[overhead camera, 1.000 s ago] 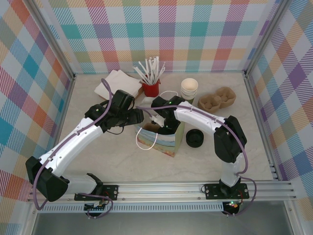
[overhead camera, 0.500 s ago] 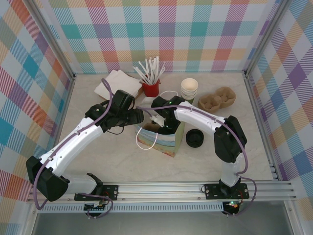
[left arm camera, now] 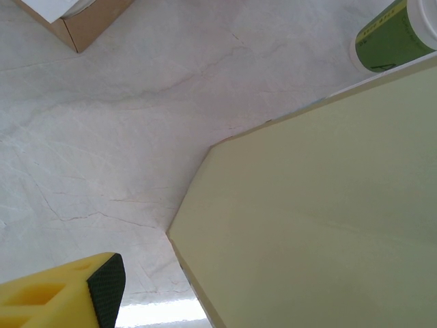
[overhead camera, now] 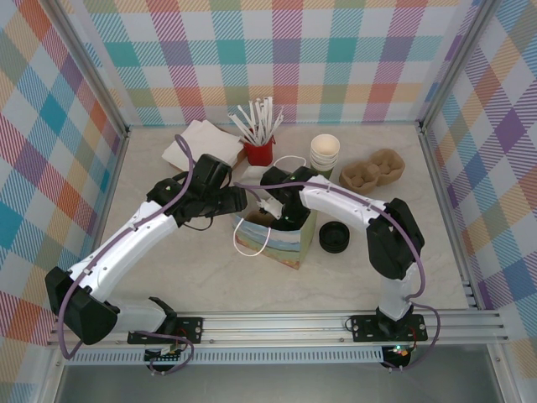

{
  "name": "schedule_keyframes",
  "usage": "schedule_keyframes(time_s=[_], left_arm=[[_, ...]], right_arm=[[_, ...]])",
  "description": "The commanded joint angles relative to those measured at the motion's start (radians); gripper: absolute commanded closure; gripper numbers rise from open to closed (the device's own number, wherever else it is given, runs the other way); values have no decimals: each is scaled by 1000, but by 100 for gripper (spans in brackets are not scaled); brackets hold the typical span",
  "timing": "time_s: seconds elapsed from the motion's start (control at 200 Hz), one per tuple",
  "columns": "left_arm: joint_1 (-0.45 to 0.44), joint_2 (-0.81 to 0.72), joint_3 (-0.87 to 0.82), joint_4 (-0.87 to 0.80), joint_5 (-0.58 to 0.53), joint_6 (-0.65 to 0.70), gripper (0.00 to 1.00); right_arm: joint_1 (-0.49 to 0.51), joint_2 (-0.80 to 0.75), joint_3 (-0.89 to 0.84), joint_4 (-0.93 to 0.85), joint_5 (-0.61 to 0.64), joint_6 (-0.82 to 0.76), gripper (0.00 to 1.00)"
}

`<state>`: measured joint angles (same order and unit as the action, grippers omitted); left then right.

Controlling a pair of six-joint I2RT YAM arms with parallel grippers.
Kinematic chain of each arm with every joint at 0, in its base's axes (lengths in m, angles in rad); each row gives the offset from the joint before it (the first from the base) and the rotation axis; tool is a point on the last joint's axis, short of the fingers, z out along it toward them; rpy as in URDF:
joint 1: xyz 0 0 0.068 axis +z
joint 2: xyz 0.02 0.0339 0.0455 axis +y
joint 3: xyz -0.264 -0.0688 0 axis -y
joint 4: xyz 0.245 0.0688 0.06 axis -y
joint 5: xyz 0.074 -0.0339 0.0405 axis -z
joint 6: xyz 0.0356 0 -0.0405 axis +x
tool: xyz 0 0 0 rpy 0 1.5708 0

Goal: Pack the takeout coffee

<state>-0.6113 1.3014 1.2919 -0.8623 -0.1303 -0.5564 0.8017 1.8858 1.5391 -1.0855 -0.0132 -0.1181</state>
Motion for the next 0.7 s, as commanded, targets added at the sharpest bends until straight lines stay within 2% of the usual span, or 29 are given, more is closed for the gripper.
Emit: schedule_keyframes(time_s=[0.0,0.695], left_arm=[[16,8,10,-34,-21,18,26],[19,19,10,-35,-17,15,26]], right_arm=[[-9,20,-49,31,26,-31,27],[-10,-8,-86,76,7,-49,27]])
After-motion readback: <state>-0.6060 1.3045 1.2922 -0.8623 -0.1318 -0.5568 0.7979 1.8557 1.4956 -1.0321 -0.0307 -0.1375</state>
